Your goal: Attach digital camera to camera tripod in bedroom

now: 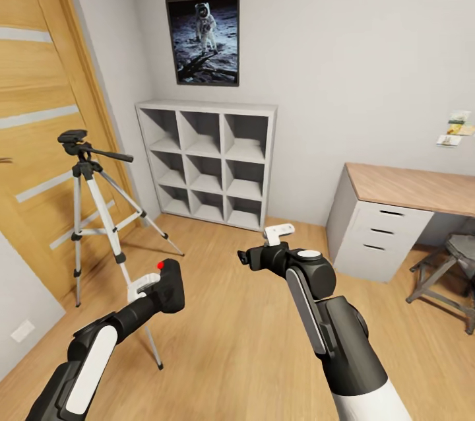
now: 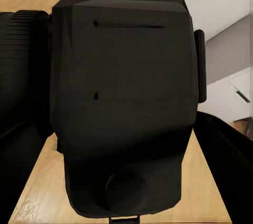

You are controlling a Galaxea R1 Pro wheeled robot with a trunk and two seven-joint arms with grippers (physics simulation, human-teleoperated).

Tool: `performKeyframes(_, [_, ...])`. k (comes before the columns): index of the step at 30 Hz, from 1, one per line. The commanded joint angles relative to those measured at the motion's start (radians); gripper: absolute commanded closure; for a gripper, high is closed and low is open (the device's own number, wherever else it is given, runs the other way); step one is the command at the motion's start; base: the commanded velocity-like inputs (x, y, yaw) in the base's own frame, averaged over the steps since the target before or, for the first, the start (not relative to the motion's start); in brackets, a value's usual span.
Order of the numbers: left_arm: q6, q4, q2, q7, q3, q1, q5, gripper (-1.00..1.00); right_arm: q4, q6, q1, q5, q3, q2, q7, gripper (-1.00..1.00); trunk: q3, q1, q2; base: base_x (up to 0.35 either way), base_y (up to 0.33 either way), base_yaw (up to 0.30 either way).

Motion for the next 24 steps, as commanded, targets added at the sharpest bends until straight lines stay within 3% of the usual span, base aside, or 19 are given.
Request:
performKeyframes(1, [0.006,-0.001,0.000,0.000,0.001,0.000,0.005,1.00,0.000,0.004,-0.001,-0.003,0.000,0.000,-0.001,-1.00,0.002,-0.004,0.006,0.000,0.000,-0.266])
performKeyframes(14, [0.003,-0.009,-0.002,0.008,-0.003,-0.001,0.003,1.00,0.000,0.004,-0.001,-0.003,0.001,0.001,-0.001,-1.00,0.042,-0.053,0.097,0.000,0.000,-0.267])
performKeyframes(18, [0.027,-0.079,0.002,0.003,-0.014,0.001,0.003,1.00,0.000,0.004,-0.001,-0.004,0.000,0.000,0.000,-1.00,0.055,-0.069,0.125,0.000,0.000,-0.124])
performKeyframes(20, [0.074,-0.129,0.008,-0.001,-0.026,0.004,0.003,1.00,0.000,0.004,0.000,-0.006,0.000,0.000,0.001,-1.00,0.061,-0.076,0.139,0.000,0.000,-0.074])
performKeyframes(21, [0.165,-0.170,0.015,-0.020,-0.041,0.008,0.003,1.00,0.000,0.004,0.000,-0.009,-0.001,0.000,0.003,-1.00,0.064,-0.080,0.146,0.000,0.000,-0.034])
performKeyframes(24, [0.219,-0.190,0.023,-0.062,-0.043,0.014,0.000,1.00,0.002,0.004,0.001,-0.009,-0.001,0.000,0.005,-1.00,0.074,-0.092,0.167,0.000,0.000,-0.022])
